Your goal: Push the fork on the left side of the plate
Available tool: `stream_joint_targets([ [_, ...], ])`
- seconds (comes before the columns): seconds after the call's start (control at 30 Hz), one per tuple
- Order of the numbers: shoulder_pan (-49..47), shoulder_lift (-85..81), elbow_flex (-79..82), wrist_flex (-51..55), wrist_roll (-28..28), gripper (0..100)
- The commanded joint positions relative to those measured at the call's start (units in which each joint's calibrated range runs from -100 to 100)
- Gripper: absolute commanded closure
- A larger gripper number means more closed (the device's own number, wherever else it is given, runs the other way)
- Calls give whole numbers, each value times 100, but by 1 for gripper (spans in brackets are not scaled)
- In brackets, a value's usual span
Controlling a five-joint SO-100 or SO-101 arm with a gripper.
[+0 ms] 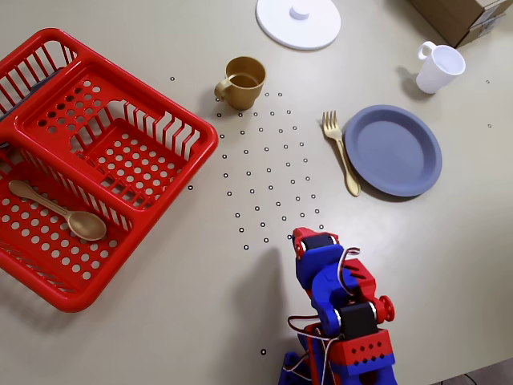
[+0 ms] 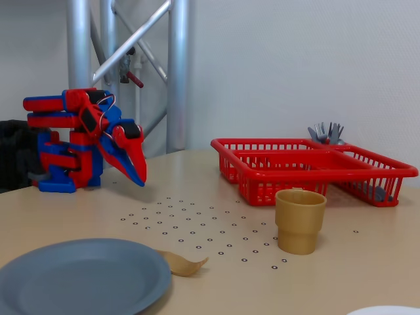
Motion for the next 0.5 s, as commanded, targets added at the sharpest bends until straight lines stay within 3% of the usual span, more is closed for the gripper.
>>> stream_joint_targets([
  [0.0,-17,-92,72,107,0,100],
  [0.47,5,-92,72,115,0,100],
])
